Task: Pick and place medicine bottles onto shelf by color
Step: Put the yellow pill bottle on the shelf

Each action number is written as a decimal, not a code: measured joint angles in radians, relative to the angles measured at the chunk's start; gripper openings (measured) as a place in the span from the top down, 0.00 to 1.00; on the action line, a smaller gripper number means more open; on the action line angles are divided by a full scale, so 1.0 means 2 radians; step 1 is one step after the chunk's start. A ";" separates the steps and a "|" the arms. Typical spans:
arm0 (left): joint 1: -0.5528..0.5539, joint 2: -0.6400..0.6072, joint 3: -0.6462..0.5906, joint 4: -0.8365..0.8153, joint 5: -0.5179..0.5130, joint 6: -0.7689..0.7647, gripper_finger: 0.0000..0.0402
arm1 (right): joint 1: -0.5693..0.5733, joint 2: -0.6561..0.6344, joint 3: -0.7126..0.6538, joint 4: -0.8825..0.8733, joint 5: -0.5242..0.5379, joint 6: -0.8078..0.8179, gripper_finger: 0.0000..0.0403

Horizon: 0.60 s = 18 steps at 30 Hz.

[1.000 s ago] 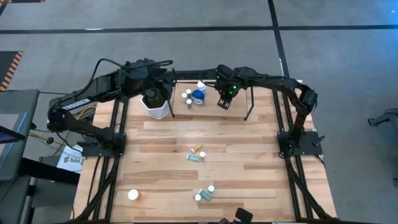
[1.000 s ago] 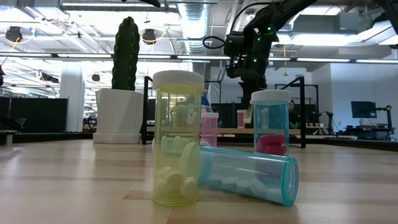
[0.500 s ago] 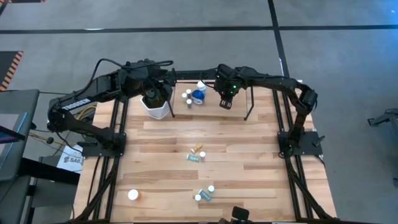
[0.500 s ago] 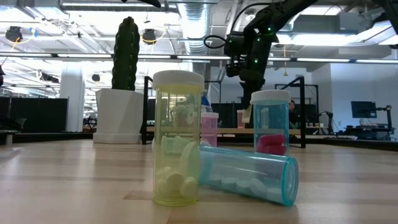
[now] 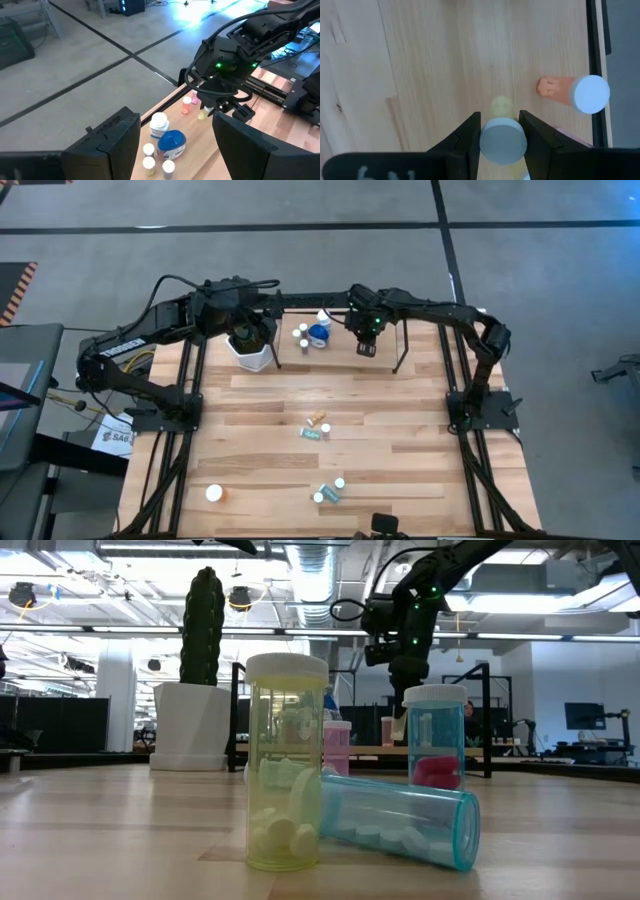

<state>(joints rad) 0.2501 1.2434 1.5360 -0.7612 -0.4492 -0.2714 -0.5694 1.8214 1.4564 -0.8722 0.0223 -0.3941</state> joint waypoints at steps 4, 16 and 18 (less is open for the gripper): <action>0.000 0.000 0.000 0.000 0.000 0.000 0.41 | 0.000 0.000 0.000 -0.001 -0.001 -0.016 0.67; 0.000 0.000 0.000 0.000 0.000 0.000 0.41 | -0.002 0.000 -0.004 0.007 -0.003 -0.069 0.67; 0.000 0.000 0.000 0.000 0.000 0.000 0.41 | -0.003 0.000 -0.004 0.011 -0.003 -0.069 0.67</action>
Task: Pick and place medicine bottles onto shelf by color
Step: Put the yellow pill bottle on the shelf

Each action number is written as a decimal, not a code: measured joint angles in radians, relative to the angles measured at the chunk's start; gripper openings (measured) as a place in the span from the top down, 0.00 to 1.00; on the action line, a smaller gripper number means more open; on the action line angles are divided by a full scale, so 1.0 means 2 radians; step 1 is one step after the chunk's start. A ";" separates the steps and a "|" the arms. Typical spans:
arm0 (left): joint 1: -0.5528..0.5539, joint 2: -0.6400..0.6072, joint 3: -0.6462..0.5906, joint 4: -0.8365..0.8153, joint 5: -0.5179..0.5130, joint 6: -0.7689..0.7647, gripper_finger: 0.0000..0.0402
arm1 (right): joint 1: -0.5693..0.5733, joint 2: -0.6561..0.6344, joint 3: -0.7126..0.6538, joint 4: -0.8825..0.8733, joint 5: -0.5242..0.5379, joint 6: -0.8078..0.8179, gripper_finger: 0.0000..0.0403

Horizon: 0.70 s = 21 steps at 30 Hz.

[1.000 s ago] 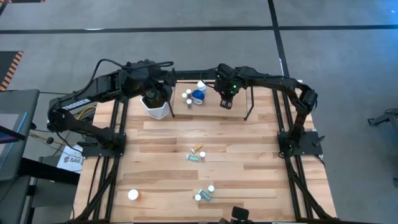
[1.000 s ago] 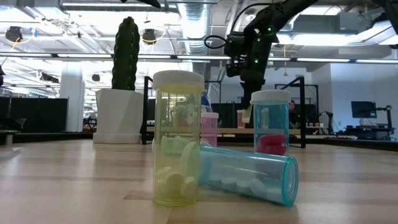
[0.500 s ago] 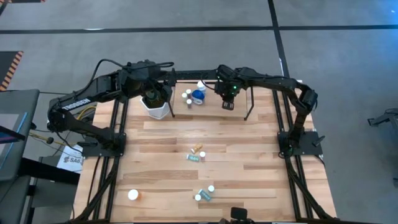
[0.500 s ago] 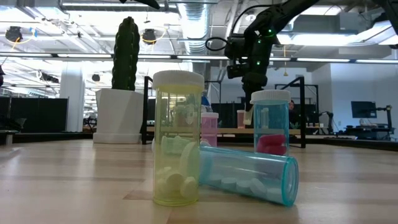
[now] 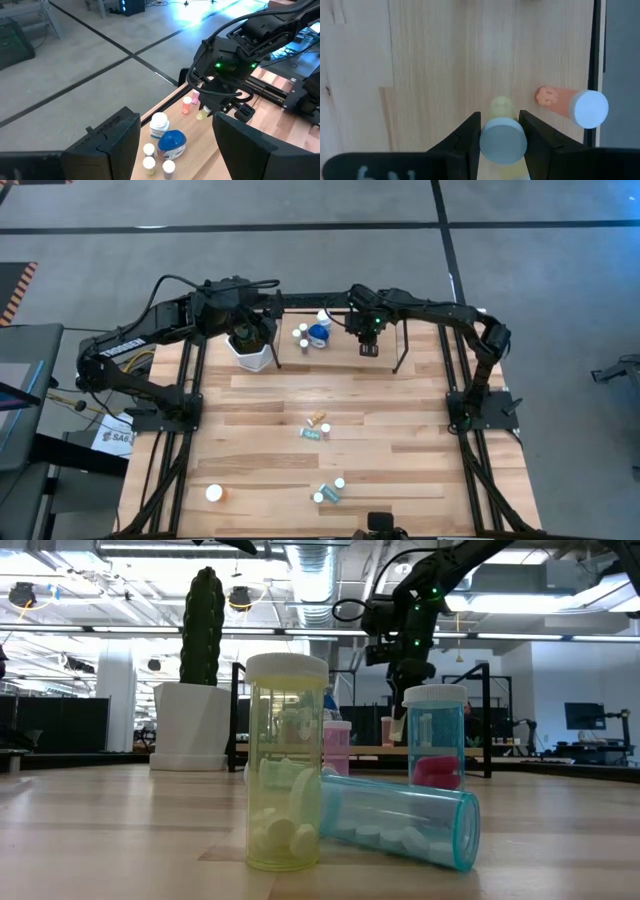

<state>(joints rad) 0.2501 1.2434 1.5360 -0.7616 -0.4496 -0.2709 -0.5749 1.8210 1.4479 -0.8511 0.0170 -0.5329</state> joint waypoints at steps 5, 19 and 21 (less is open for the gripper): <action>0.000 0.000 0.000 0.000 0.000 0.000 0.41 | -0.007 0.000 0.000 0.006 -0.011 -0.001 0.67; 0.000 0.000 0.000 -0.007 0.000 0.000 0.41 | -0.012 0.000 0.000 0.009 -0.012 -0.012 0.67; 0.000 0.000 0.000 -0.007 0.001 0.000 0.41 | -0.015 0.000 -0.002 0.015 -0.013 -0.017 0.67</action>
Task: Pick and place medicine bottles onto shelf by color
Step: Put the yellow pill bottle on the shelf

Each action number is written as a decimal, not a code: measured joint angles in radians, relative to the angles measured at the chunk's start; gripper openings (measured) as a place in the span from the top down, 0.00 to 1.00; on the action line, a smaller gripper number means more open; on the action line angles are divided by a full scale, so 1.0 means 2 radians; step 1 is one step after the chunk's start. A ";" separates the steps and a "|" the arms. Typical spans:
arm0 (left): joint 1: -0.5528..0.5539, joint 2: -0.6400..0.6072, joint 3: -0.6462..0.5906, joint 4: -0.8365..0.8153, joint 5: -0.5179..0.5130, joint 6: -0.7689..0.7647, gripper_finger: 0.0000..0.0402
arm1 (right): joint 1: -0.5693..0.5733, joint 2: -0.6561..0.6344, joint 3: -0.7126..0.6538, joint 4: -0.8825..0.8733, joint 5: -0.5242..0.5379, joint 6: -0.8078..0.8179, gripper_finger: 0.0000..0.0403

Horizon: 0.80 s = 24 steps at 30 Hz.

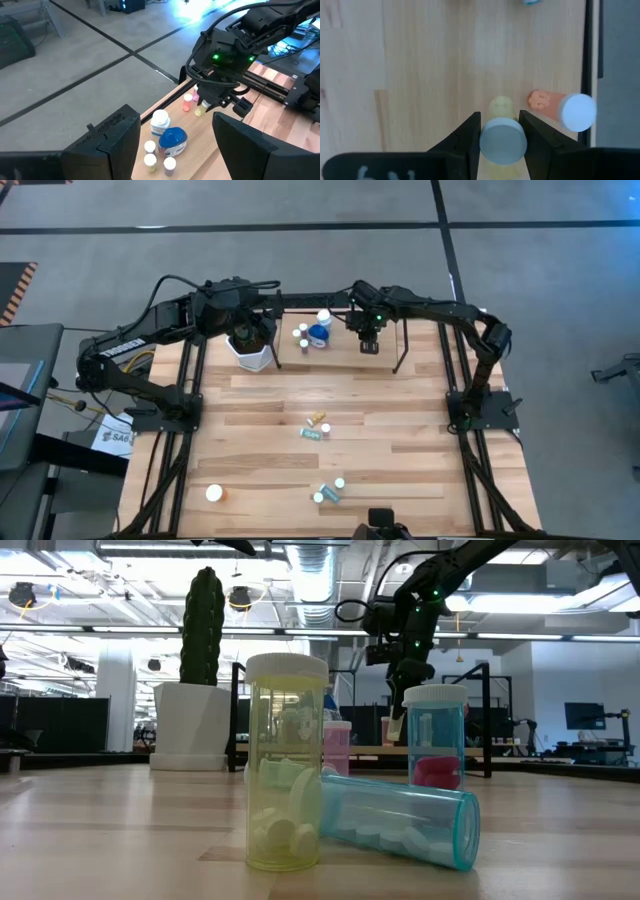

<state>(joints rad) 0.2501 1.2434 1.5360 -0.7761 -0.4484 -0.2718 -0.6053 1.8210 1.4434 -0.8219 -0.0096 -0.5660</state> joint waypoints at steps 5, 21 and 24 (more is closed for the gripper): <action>-0.001 0.000 0.000 -0.007 0.000 -0.001 0.41 | 0.001 -0.001 -0.003 -0.024 0.001 0.041 0.67; -0.001 0.000 0.000 -0.011 0.000 -0.005 0.41 | 0.015 -0.003 -0.004 -0.147 0.000 0.114 0.67; -0.001 0.000 0.000 -0.011 0.000 -0.005 0.41 | 0.013 -0.003 -0.004 -0.133 -0.006 0.114 0.67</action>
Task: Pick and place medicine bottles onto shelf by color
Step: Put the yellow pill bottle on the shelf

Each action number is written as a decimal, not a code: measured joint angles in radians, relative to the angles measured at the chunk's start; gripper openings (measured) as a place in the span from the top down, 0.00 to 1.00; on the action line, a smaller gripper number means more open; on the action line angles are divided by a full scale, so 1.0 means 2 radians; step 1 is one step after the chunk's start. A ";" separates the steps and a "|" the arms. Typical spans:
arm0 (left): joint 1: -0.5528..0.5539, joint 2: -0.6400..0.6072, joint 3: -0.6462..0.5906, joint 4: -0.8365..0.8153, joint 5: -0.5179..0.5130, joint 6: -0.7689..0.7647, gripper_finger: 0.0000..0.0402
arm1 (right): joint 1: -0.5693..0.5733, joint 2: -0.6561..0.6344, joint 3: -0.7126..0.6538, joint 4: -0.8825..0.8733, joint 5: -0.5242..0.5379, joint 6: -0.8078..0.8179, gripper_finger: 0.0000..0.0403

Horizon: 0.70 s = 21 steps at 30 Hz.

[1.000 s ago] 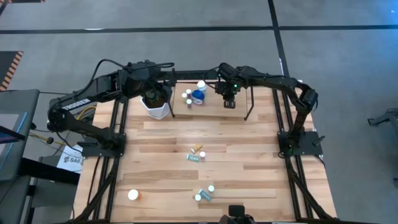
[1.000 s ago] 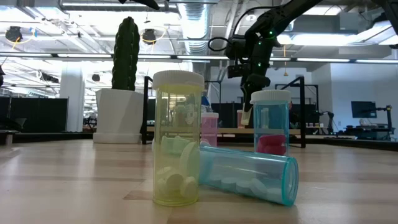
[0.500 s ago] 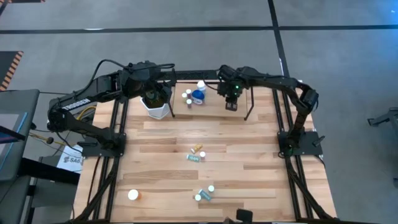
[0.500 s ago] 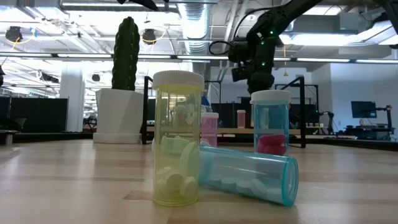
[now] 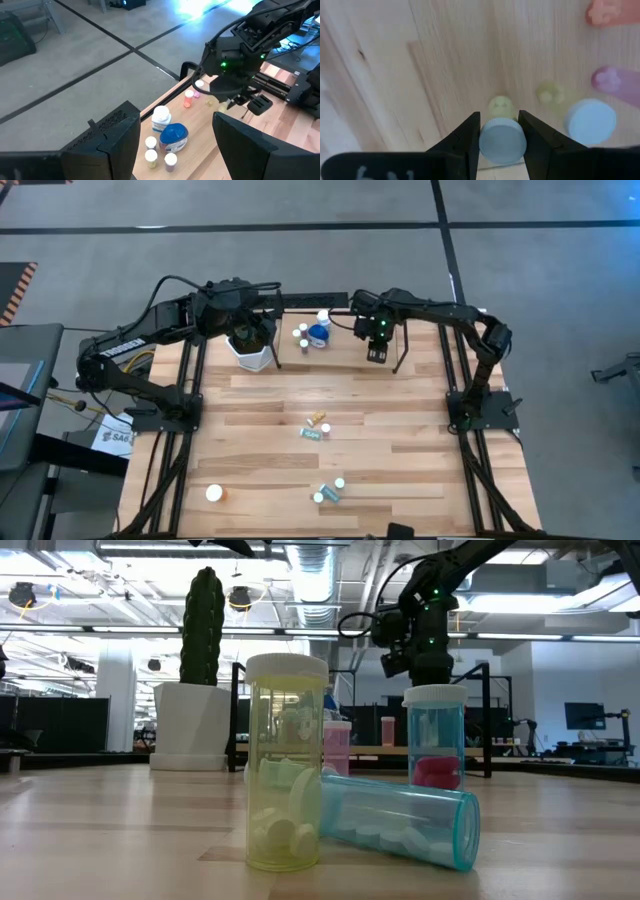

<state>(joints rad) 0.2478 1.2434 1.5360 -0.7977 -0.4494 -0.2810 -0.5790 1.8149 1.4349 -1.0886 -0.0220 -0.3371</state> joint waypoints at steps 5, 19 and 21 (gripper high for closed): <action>0.000 0.000 0.000 -0.007 0.000 -0.001 0.41 | -0.004 0.000 0.000 0.002 -0.032 0.000 0.67; 0.000 0.000 0.000 -0.011 0.000 -0.001 0.41 | -0.004 0.000 0.000 0.025 -0.041 -0.001 0.67; 0.000 0.000 0.000 -0.011 -0.001 -0.001 0.41 | -0.006 0.002 0.000 0.025 -0.042 0.000 0.67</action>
<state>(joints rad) 0.2478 1.2434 1.5360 -0.8200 -0.4507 -0.2836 -0.5911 1.8191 1.4349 -1.0388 -0.1051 -0.3378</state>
